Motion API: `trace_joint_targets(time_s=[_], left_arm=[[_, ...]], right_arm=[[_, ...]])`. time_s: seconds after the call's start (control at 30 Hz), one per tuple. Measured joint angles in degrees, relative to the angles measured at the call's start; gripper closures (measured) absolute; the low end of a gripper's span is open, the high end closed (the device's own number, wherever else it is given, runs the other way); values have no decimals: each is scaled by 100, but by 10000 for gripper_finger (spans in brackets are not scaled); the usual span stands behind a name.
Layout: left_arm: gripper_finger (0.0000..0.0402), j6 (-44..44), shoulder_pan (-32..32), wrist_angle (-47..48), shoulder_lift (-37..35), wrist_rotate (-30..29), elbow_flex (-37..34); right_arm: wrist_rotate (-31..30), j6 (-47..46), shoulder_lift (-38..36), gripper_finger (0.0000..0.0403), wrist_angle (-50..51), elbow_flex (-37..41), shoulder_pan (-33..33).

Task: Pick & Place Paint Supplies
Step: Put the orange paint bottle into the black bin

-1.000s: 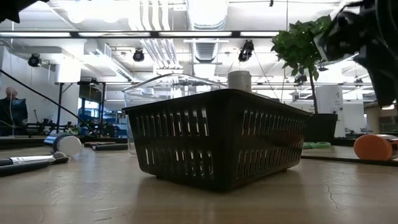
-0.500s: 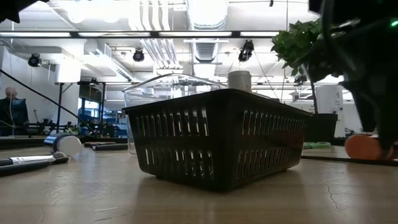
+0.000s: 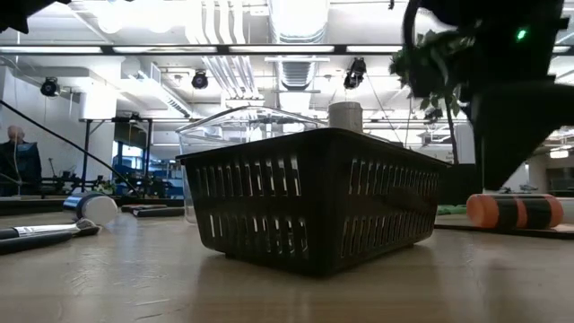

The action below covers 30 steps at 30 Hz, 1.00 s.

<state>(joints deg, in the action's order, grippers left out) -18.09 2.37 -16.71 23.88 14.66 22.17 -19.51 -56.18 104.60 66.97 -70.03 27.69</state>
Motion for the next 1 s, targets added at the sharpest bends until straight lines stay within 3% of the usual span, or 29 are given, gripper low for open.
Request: trace_joint_targets(time_s=[0.17, 0.37, 0.57, 0.73, 1.0], left_arm=[[181, 13, 0, 2, -2, 0, 0], [181, 13, 0, 0, -3, 0, 0], [181, 5, 0, -11, -4, 0, 0], [181, -9, -2, -12, -2, 0, 0], [181, 20, -2, -9, 0, 0, 0]], right_arm=[[-179, -617, -723, 181, -119, 383, 515], [-409, -1473, -1940, 181, -1225, 1725, 1267], [-196, -2210, -2788, 181, -1300, 2779, 1527], [-9, -1454, -2866, 181, -1453, 2929, 1516], [128, 367, -2244, 181, -1512, 2489, 1516]])
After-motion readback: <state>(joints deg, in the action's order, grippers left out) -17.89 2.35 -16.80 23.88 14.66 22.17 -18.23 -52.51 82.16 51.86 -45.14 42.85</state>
